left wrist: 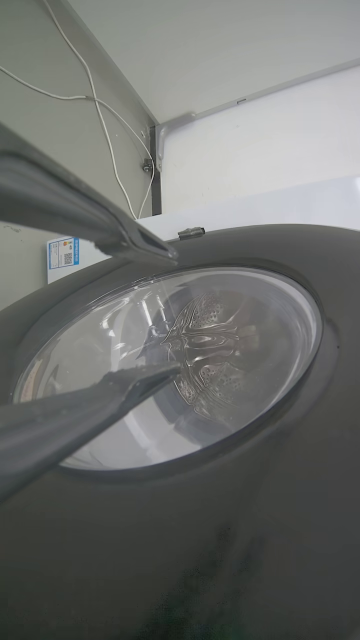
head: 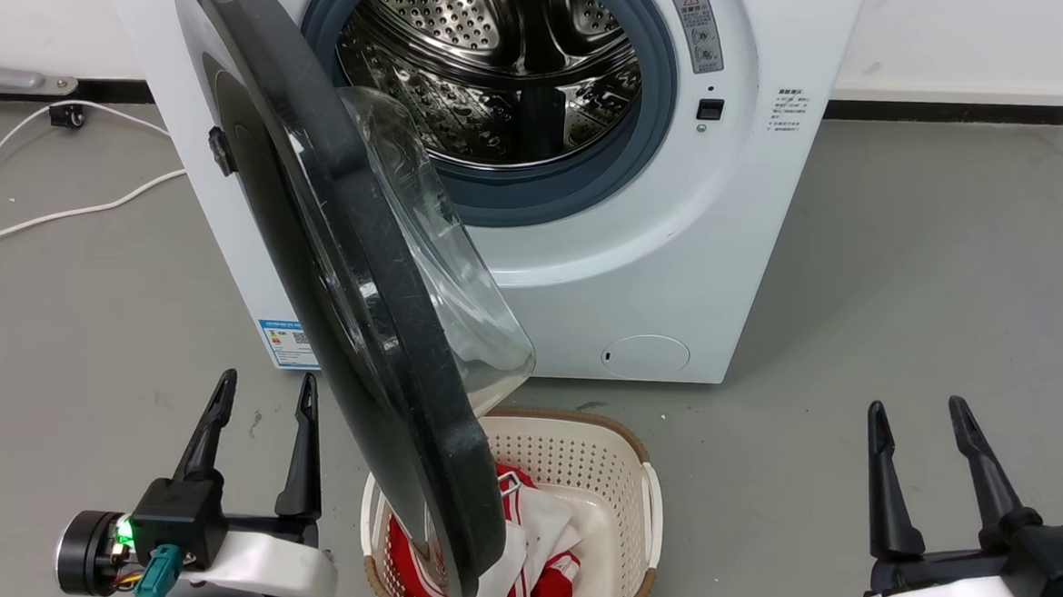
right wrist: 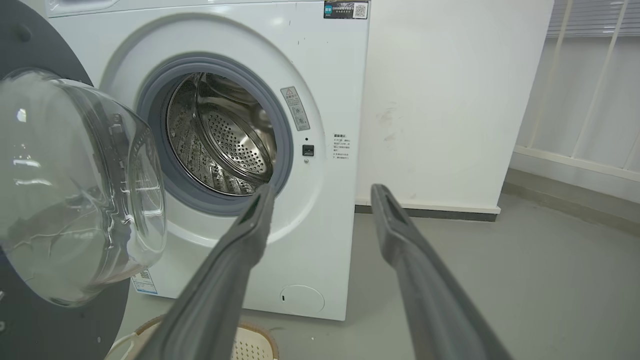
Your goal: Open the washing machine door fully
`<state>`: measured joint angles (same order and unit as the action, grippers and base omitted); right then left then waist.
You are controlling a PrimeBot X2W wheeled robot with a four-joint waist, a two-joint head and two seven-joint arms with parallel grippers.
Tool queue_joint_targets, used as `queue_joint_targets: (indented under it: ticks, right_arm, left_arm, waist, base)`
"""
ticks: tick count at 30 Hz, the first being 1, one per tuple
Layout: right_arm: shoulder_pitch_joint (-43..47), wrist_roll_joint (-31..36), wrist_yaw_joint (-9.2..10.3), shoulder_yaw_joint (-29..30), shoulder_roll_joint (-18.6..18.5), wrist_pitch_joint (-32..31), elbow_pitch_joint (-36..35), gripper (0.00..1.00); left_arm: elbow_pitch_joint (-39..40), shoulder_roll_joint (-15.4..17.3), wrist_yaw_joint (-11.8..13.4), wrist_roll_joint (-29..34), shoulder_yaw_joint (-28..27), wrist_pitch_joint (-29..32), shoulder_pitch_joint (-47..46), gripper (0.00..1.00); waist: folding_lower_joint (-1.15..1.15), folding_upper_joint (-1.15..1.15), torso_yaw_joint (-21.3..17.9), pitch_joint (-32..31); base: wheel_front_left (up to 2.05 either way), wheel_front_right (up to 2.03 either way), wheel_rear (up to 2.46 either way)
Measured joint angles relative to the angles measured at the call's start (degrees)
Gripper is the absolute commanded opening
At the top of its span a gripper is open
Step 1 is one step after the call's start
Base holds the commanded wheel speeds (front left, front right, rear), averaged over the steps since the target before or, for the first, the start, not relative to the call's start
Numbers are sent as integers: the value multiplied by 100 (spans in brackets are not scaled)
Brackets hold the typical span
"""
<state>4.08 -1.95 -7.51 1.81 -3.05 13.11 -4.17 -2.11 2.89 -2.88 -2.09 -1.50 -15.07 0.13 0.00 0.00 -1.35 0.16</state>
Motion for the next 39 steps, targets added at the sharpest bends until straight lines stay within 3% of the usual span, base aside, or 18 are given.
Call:
queue_joint_targets:
  ticks: [19,21,30,39]
  right_arm:
    - [35,-164,0,-76,4,40,68,100]
    - [32,-189,0,-75,4,40,75,100]
    - [30,-248,0,-69,5,45,143,100]
    - [3,-258,0,-46,5,48,164,100]
  left_arm:
    - [-9,0,10,32,-3,0,-16,100]
    - [-4,0,10,31,1,0,-19,0]
    - [205,1,-18,32,-43,0,-45,0]
    - [1101,13,-5,34,-238,0,-250,0]
  waist:
    - [0,0,-61,12]
    - [0,0,-60,15]
    - [0,0,-57,24]
    - [0,0,-50,26]
  base:
    - [0,0,0]
    - [0,0,0]
    - [0,0,0]
    - [0,0,0]
